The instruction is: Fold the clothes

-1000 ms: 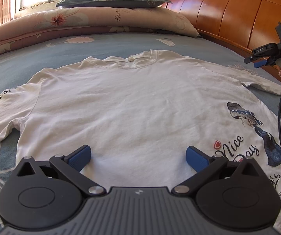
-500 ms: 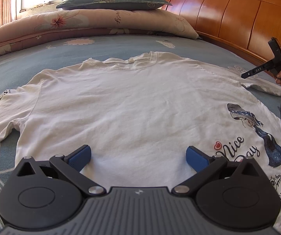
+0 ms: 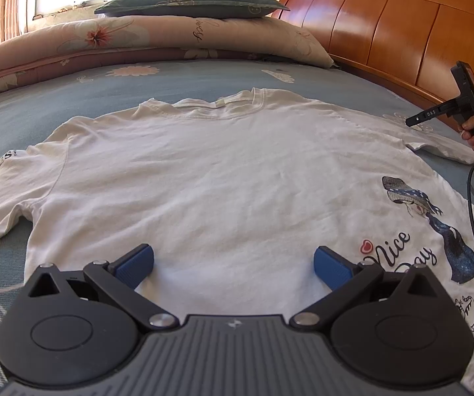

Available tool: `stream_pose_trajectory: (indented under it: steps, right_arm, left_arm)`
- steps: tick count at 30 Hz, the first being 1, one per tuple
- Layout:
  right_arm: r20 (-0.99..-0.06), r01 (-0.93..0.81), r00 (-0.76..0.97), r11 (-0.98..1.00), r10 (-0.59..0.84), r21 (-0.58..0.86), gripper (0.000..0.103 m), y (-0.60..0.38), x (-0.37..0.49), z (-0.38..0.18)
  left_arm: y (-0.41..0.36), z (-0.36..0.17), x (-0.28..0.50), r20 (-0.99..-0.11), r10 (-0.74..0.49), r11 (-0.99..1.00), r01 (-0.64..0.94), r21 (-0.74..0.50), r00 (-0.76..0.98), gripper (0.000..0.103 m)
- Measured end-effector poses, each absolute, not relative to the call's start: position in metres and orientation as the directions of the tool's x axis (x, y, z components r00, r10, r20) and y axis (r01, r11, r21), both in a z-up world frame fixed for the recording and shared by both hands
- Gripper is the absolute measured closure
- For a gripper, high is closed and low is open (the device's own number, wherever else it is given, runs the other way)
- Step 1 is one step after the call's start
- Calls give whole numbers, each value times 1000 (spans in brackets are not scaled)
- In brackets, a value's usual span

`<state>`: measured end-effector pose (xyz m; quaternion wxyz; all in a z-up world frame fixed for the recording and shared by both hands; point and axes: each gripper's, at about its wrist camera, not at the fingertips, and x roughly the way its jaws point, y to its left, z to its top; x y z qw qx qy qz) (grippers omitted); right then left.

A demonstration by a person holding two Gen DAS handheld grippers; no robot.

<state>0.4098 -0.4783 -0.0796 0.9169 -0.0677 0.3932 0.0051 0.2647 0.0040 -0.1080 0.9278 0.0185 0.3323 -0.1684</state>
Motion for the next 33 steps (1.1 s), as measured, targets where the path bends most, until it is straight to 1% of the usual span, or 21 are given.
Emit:
stream_pose_trajectory:
  steps: [1,2,4,6,8,14,17,18,20,21,22,23,25,28,31,33]
  right_arm:
    - [-728,-66,685,992,-35,-110,73,-482,408,-79]
    - [-732,-64,680,993,-30,-100,70,-487,407,-80]
    - [-740,-58,672,995,-20,-80,58,-497,404,-81]
    - [-743,-62,669,997,6,-48,52,-507,399,-84]
    - [-752,-91,658,996,41,-25,52,-515,396,-87]
    - [-762,-207,638,978,113,-28,52,-533,393,-87]
    - [-782,-272,602,962,160,-12,52,-538,400,-86]
    - [-789,-289,589,957,177,-1,54,-539,403,-86]
    - [-800,-324,560,946,216,28,68,-541,407,-85]
    - [-802,-341,548,939,238,46,86,-541,408,-84]
    - [-802,-355,543,934,248,48,96,-539,407,-84]
    - [-801,-368,542,929,253,44,99,-537,405,-84]
    - [-795,-391,553,920,248,16,101,-531,400,-83]
    - [-772,-388,592,921,232,-21,101,-530,396,-79]
    - [-743,-360,635,932,211,-43,101,-532,398,-76]
    - [-744,-328,641,944,189,-43,101,-532,404,-80]
  left_arm:
    - [4,-108,265,-622,-301,942,325,-79,722,1]
    - [4,-108,265,-622,-301,942,325,-79,723,1]
    - [5,-109,265,-619,-305,941,327,-82,723,1]
    - [7,-108,266,-616,-314,940,329,-93,722,1]
    - [8,-108,267,-613,-322,938,330,-105,721,1]
    - [8,-106,268,-626,-322,938,330,-109,710,1]
    - [-2,-91,271,-671,-296,948,295,-119,679,1]
    - [-6,-85,270,-667,-311,944,299,-136,677,1]
    - [-20,-73,267,-641,-367,924,342,-170,674,1]
    - [-29,-69,267,-639,-382,917,361,-170,668,1]
    - [-38,-66,267,-636,-397,909,381,-171,662,1]
    - [-48,-64,268,-636,-399,906,391,-162,661,1]
    - [-63,-65,270,-638,-403,901,405,-153,656,1]
    - [-78,-67,272,-636,-427,893,412,-183,643,1]
    - [-86,-68,270,-634,-436,889,415,-193,639,1]
    - [-89,-68,268,-638,-436,889,414,-195,635,1]
